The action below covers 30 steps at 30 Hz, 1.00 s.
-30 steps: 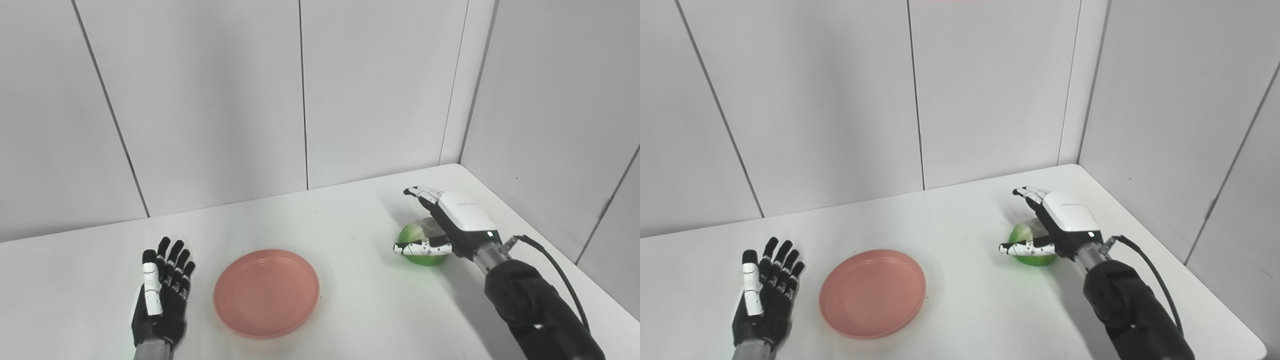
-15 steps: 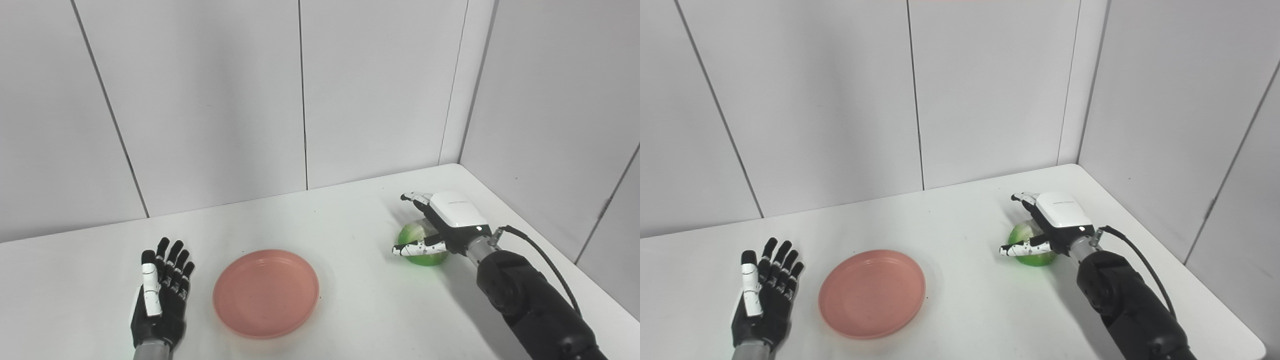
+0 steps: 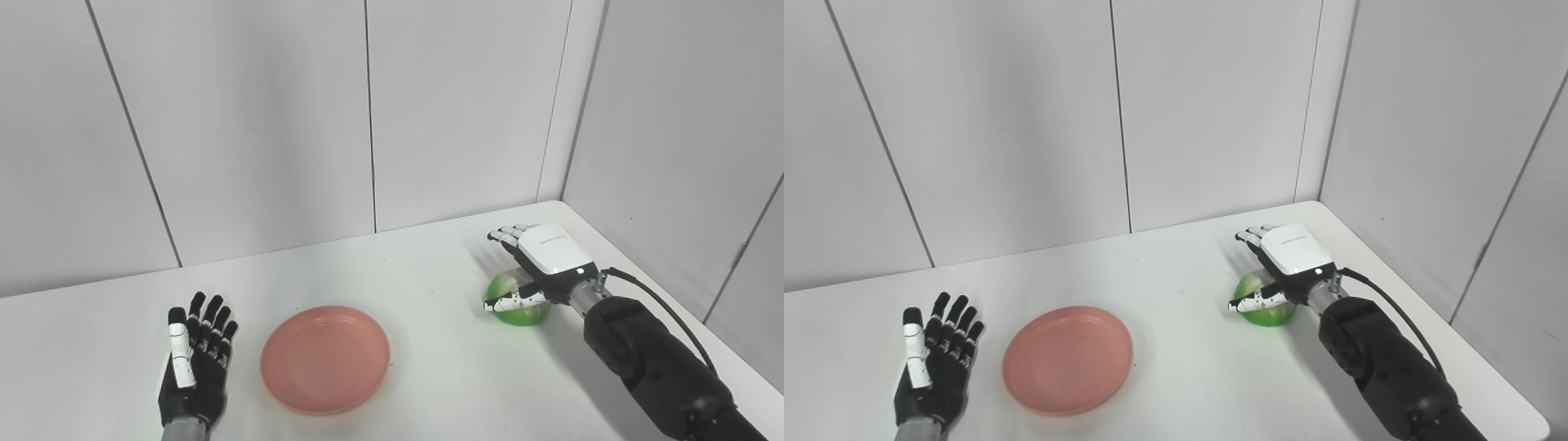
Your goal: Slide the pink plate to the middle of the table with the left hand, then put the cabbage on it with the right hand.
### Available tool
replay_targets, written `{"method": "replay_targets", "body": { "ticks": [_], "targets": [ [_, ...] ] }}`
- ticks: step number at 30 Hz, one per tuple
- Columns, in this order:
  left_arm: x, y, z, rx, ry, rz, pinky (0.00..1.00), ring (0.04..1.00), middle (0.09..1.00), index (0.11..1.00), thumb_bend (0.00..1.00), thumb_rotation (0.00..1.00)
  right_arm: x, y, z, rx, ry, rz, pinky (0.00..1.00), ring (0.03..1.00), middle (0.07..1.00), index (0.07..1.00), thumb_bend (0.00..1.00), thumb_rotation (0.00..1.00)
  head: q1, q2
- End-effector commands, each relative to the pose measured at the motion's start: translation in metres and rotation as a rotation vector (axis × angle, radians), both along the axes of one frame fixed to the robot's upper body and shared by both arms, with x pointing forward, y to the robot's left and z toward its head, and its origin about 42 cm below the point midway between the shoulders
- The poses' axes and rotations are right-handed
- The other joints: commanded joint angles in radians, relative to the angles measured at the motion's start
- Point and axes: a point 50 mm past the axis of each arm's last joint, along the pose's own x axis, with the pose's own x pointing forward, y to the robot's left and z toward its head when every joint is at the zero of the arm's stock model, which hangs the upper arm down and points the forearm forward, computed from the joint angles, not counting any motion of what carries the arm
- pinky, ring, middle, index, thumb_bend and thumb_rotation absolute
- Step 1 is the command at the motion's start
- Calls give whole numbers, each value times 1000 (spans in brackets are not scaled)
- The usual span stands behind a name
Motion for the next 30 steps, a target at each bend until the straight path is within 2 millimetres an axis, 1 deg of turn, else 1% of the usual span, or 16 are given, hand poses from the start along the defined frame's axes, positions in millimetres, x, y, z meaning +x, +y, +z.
{"method": "replay_targets", "body": {
  "ticks": [1, 4, 6, 8, 11, 14, 17, 20, 21, 22, 23, 24, 25, 26, 27, 30],
  "targets": [
    [-14, 3, -29, -14, 140, -13, 1000, 984, 962, 1000, 867, 850, 9, -7, 23, 66, -53, -41, 819, 873, 881, 855, 879, 711, 6, 5],
    [-15, 3, -29, -13, 139, -16, 1000, 987, 967, 1000, 873, 850, 12, -11, 17, 163, -30, -51, 758, 866, 876, 849, 886, 690, 7, 7],
    [-15, 3, -28, -14, 138, -17, 1000, 990, 967, 1000, 868, 851, 14, -14, 12, 225, -10, -53, 674, 855, 871, 845, 884, 715, 8, 8],
    [-15, 3, -28, -14, 138, -14, 1000, 988, 962, 1000, 869, 848, 16, -15, 5, 270, 18, -63, 672, 858, 875, 849, 881, 708, 8, 9],
    [-16, 3, -28, -14, 138, -19, 1000, 985, 960, 1000, 875, 847, 18, -17, -3, 288, 50, -76, 665, 862, 879, 852, 879, 704, 9, 11],
    [-15, 3, -28, -17, 139, -22, 1000, 988, 960, 1000, 876, 846, 21, -18, -9, 293, 77, -85, 690, 869, 883, 855, 880, 697, 9, 11],
    [-16, 4, -28, -15, 142, -23, 1000, 987, 960, 1000, 881, 847, 25, -17, -18, 320, 105, -105, 708, 870, 882, 847, 879, 684, 11, 13],
    [-16, 4, -28, -14, 141, -25, 1000, 983, 955, 1000, 878, 846, 29, -15, -28, 336, 97, -110, 704, 854, 865, 821, 873, 657, 13, 17],
    [-17, 4, -28, -16, 141, -26, 1000, 984, 953, 1000, 878, 846, 31, -15, -31, 342, 88, -109, 651, 791, 828, 789, 868, 622, 13, 17],
    [-17, 5, -28, -16, 141, -27, 1000, 985, 952, 1000, 878, 845, 32, -14, -36, 353, 83, -114, 624, 759, 808, 772, 865, 604, 15, 20],
    [-17, 5, -28, -17, 142, -28, 1000, 988, 954, 1000, 887, 842, 33, -13, -39, 360, 79, -118, 566, 683, 758, 752, 853, 554, 15, 20],
    [-17, 5, -27, -14, 142, -27, 1000, 989, 956, 1000, 890, 842, 34, -11, -43, 364, 80, -122, 532, 641, 731, 743, 847, 521, 16, 22],
    [-17, 5, -27, -14, 142, -27, 1000, 991, 959, 1000, 890, 845, 35, -10, -47, 366, 82, -125, 479, 585, 698, 739, 847, 467, 17, 23],
    [-17, 5, -27, -15, 142, -26, 1000, 991, 959, 1000, 890, 846, 35, -9, -51, 367, 88, -128, 473, 579, 694, 739, 847, 461, 18, 24],
    [-18, 5, -27, -16, 142, -27, 1000, 992, 959, 1000, 888, 846, 35, -8, -54, 367, 96, -131, 459, 568, 686, 744, 846, 434, 19, 25],
    [-18, 5, -27, -15, 141, -30, 1000, 994, 956, 1000, 886, 846, 35, -6, -59, 365, 119, -132, 470, 583, 675, 751, 856, 393, 20, 27]
  ]
}}
